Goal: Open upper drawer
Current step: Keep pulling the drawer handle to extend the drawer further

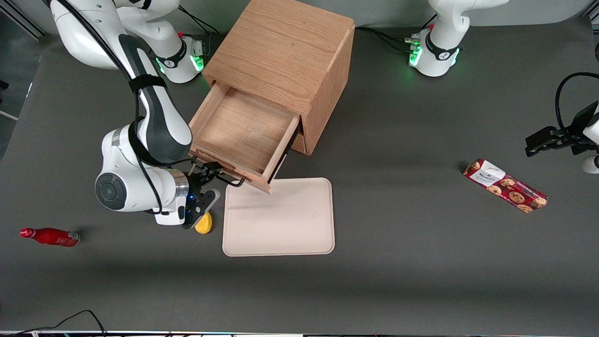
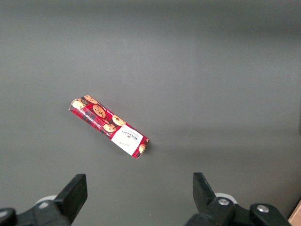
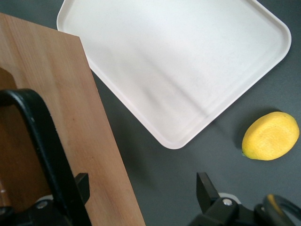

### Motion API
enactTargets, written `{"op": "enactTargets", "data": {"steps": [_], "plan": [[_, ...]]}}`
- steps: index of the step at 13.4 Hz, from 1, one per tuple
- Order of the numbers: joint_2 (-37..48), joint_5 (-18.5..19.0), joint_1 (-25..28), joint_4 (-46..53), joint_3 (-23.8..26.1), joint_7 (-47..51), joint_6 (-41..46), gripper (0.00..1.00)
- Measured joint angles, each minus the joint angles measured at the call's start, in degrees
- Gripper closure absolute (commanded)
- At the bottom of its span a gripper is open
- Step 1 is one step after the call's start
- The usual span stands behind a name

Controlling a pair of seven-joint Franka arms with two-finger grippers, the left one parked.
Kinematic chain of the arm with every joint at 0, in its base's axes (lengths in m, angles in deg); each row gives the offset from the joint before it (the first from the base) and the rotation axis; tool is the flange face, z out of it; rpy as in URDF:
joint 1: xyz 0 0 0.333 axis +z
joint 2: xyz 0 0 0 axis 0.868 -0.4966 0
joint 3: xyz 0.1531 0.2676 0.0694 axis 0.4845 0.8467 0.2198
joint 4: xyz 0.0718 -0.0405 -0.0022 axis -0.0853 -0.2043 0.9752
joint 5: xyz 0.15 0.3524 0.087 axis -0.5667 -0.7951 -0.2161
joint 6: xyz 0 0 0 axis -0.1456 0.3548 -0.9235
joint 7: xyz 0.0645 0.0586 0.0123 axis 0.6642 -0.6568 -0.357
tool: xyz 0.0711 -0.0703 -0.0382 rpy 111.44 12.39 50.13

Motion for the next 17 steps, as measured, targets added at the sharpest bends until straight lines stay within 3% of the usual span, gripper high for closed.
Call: {"op": "enactTargets", "data": {"steps": [17], "plan": [[-1.91,-0.66,-5.62,2.10,3.52,-0.09,-0.05,0.00]]}}
